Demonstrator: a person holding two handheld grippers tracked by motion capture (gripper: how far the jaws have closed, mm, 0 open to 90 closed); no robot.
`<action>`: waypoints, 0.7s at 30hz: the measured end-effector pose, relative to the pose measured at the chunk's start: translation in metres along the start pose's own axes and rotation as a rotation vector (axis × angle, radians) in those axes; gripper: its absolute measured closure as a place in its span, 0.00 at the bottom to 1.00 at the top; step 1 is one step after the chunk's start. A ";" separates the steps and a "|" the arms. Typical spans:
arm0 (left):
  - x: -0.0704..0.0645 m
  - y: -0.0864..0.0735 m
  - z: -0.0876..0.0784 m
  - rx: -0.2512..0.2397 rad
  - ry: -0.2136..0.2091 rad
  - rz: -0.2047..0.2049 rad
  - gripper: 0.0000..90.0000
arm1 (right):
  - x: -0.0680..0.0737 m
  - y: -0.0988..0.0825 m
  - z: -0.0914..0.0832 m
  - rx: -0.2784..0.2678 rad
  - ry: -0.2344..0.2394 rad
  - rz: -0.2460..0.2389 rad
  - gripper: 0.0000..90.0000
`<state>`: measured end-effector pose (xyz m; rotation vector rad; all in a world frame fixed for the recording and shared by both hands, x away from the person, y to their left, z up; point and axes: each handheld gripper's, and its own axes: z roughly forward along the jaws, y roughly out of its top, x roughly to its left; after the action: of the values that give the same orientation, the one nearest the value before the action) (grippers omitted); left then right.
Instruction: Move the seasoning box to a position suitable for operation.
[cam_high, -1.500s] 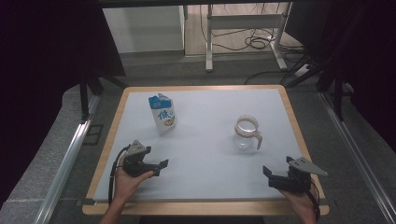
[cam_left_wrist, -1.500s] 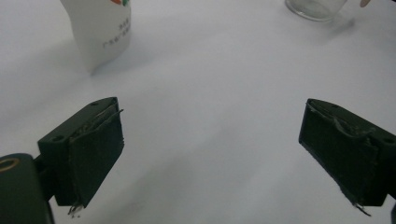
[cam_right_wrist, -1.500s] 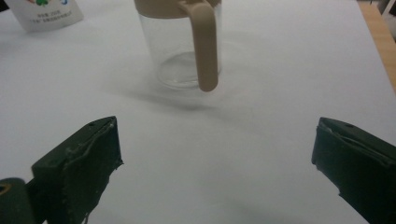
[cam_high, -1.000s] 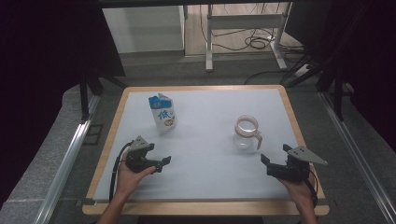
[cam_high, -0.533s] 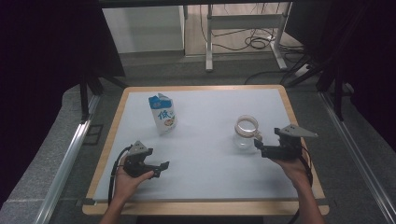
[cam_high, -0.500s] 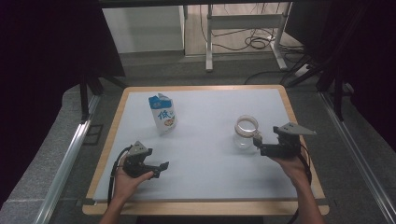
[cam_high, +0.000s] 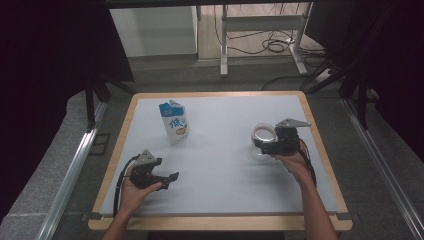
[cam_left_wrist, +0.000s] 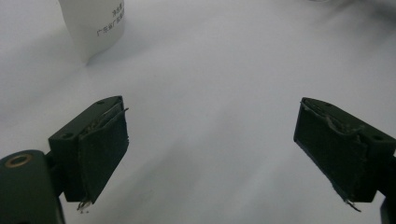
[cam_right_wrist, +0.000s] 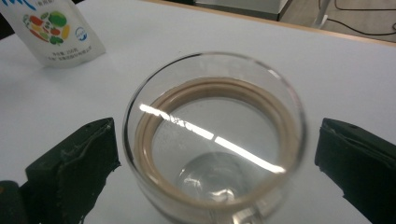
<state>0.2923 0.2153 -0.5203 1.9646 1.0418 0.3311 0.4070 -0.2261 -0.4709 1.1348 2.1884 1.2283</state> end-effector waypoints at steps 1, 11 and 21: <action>0.001 0.000 0.000 -0.001 0.002 -0.002 0.11 | 0.000 0.000 0.004 0.006 0.007 -0.003 0.00; -0.001 0.001 -0.003 -0.008 0.000 -0.001 0.11 | 0.006 -0.001 0.028 0.017 -0.046 -0.045 0.12; -0.003 0.001 -0.004 -0.013 -0.006 0.003 0.12 | 0.009 0.003 0.018 0.037 -0.062 -0.079 0.13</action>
<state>0.2894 0.2149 -0.5167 1.9547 1.0309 0.3317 0.4149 -0.2087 -0.4773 1.0752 2.1959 1.1097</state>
